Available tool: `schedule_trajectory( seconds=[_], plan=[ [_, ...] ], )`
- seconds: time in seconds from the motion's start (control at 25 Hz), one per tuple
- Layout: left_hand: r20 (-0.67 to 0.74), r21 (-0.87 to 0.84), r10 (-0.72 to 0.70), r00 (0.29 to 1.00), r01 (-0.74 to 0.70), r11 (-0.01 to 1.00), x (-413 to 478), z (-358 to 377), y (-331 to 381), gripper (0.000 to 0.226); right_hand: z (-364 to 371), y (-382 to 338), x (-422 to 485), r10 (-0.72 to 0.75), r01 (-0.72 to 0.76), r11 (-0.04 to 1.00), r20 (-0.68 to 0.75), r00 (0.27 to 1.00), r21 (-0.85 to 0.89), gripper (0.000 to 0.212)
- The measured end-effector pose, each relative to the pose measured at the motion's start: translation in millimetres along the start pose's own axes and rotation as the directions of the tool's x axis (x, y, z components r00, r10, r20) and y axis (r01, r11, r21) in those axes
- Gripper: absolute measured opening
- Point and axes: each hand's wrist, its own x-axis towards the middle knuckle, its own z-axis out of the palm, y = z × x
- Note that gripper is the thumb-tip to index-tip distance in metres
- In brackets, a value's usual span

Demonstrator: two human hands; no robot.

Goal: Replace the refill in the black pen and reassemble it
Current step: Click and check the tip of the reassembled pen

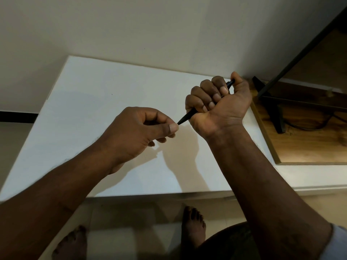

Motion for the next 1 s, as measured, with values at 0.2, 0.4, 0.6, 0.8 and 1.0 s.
schedule_trajectory(
  seconds=[0.2,0.4,0.6,0.8,1.0],
  plan=[
    [-0.002,-0.002,0.012,1.000,-0.012,1.000,-0.4,-0.1,1.1,0.004,0.6,-0.1,-0.6,0.003,-0.003,1.000,-0.007,1.000,0.026,0.049],
    [-0.008,0.010,0.012,1.000,-0.012,1.000,-0.3,0.4,1.5,0.006,0.7,-0.9,-0.2,0.011,-0.011,0.999,-0.001,1.000,0.036,0.048],
    [-0.008,0.021,0.005,1.000,-0.005,1.000,0.3,0.0,2.1,0.007,0.0,-1.3,0.1,0.001,-0.001,1.000,-0.006,1.000,0.020,0.047],
    [-0.027,0.017,-0.062,0.998,0.062,0.998,1.7,-1.5,-0.7,0.009,-0.1,-1.2,-0.1,-0.006,0.006,1.000,-0.013,1.000,-0.023,0.048],
    [-0.031,0.010,-0.088,0.996,0.088,0.996,1.7,-1.2,-1.6,0.008,0.5,-0.9,0.6,-0.027,0.026,0.999,-0.016,1.000,-0.039,0.045]
  ],
)
